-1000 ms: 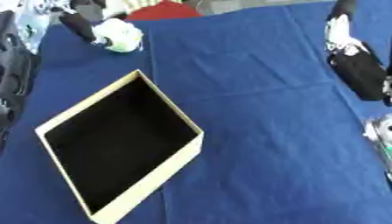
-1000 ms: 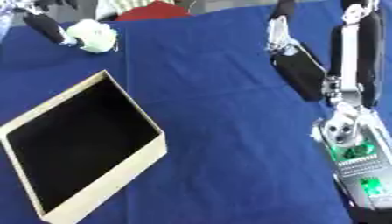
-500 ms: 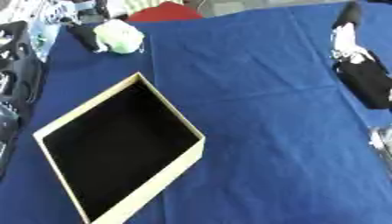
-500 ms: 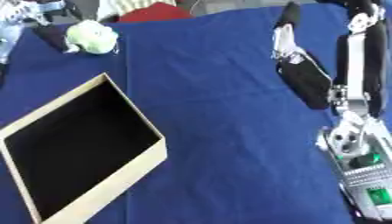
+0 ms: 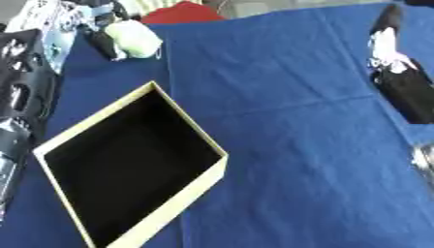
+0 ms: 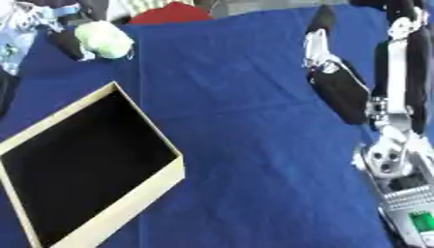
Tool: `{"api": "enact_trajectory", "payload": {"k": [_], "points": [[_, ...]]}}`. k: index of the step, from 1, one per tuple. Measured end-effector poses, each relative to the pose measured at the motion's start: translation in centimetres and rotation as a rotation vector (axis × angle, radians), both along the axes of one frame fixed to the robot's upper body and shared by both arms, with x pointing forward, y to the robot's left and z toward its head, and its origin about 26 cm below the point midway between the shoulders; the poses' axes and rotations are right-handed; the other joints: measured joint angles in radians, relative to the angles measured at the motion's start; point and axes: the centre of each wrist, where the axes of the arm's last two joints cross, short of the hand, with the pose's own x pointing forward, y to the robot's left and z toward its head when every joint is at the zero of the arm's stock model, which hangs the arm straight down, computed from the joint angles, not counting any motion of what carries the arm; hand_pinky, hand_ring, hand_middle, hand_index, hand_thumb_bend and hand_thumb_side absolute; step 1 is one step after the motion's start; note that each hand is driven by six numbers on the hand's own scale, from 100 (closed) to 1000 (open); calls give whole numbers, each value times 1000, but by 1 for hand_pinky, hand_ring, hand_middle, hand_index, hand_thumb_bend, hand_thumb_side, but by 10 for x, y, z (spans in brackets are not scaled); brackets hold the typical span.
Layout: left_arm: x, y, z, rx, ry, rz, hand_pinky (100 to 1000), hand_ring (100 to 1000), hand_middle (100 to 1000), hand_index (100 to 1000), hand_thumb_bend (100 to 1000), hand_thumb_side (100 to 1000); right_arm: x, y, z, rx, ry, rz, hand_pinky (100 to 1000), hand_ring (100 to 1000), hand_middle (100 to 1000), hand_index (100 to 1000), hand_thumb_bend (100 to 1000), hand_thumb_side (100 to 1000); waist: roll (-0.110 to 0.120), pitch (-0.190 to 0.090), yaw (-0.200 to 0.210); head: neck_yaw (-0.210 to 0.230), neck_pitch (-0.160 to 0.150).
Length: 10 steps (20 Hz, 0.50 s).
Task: Pick up objects on the table and place them in the box.
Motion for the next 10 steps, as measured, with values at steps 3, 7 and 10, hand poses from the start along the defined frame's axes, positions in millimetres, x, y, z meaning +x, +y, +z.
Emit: {"api": "enact_trajectory", "payload": {"k": [3,7,10], "points": [[0,-1,0,-2,4,-6,617,759,678,752,259,178,0,0,0,8,1,-6,939,756,746,883,100,542,-1,1,1,0,0],[0,-4,-1,-5,-4,-11,484,632,541,668,100,136,0,0,0,17,0,-7,939,756,745,884,100,544,-2,3,0,0,0],[0,-4,-1,-19,-28,-12,452,606,517,645,100,162,0,0,0,23,0,-6,940,756,745,884,100,545,-4,3,0,0,0]]}}
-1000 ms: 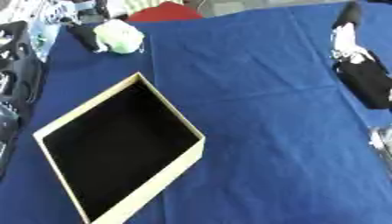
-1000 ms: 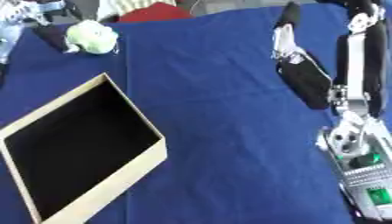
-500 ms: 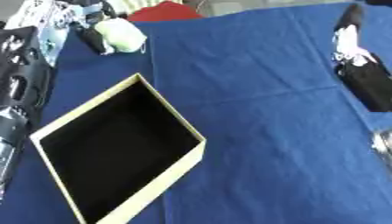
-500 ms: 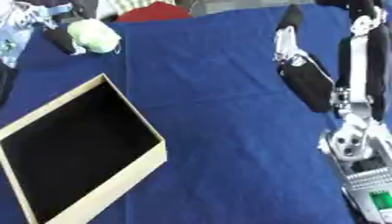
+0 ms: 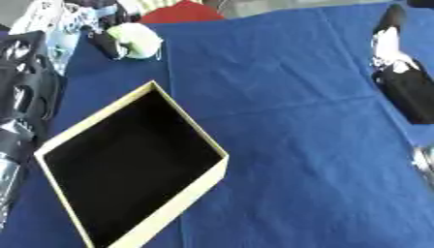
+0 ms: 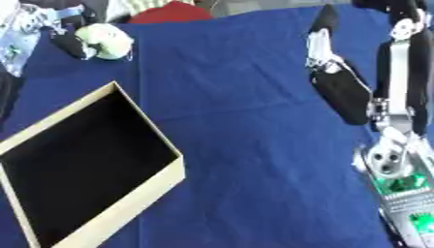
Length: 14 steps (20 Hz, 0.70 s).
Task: Pick up objects on the table and place them in the box.
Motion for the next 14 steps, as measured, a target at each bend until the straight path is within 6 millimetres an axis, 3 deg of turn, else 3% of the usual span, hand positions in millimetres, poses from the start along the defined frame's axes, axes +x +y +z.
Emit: {"api": "enact_trajectory", "payload": {"k": [6,14], "points": [[0,0,1,-17,-58,2,359,521,511,618,100,160,0,0,0,4,2,1,939,756,744,883,100,545,-1,-1,1,0,1],[-1,-2,3,-12,-128,-4,342,503,521,612,100,191,0,-1,-2,2,10,3,938,757,744,882,100,544,-1,-24,2,-1,11]]}}
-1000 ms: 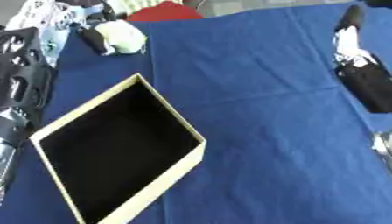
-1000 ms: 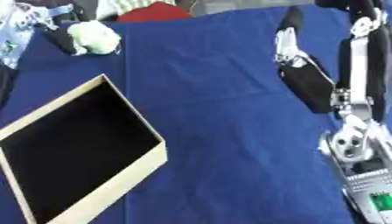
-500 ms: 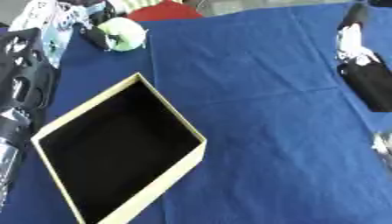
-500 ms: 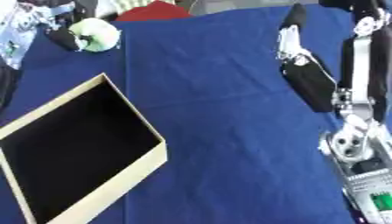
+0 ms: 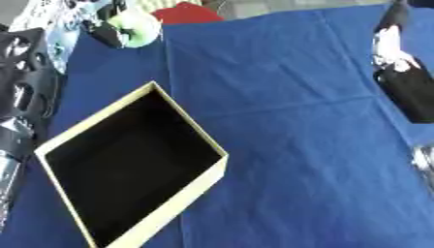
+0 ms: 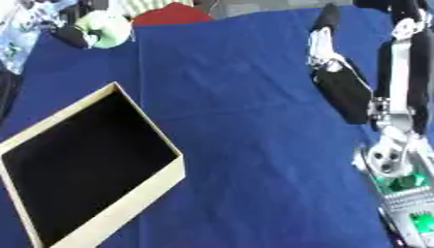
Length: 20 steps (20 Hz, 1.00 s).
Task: Pick up objects on the table and place them in the box.
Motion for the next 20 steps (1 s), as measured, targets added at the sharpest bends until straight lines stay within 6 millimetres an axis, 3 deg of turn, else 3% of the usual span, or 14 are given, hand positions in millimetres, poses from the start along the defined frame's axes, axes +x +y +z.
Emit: {"api": "enact_trajectory", "payload": {"k": [6,10,20], "points": [[-6,1,12,2,-69,-61,322,483,505,608,100,234,0,-2,-3,-4,13,-7,937,758,744,881,100,545,-1,-22,22,-11,27],[-14,13,21,14,-125,-136,324,485,506,606,100,196,0,-3,-4,-6,17,-15,937,759,744,881,100,542,1,-38,40,-24,47],[-46,50,9,65,-154,-291,338,485,513,620,100,208,0,-6,-6,-14,16,-29,937,759,742,881,100,543,5,-51,65,-51,69]]}}
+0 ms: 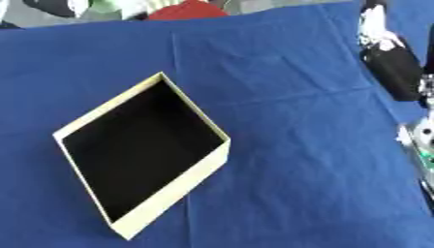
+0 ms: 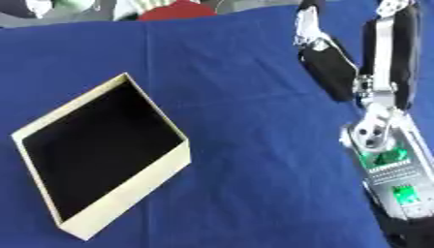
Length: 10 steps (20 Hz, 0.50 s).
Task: Pick up objects on the table and place them in the box.
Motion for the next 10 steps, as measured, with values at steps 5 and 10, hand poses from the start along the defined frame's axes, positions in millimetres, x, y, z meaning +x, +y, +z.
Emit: {"api": "enact_trajectory", "payload": {"k": [5,10], "points": [[-26,7,-8,-49,15,-87,337,476,513,628,100,227,0,0,0,-2,-2,0,937,760,743,881,100,543,0,-2,2,-7,0],[-49,-2,-20,-106,48,-163,335,470,511,635,100,244,0,0,0,-2,-3,0,937,760,742,881,100,543,-5,-2,1,-7,0]]}}
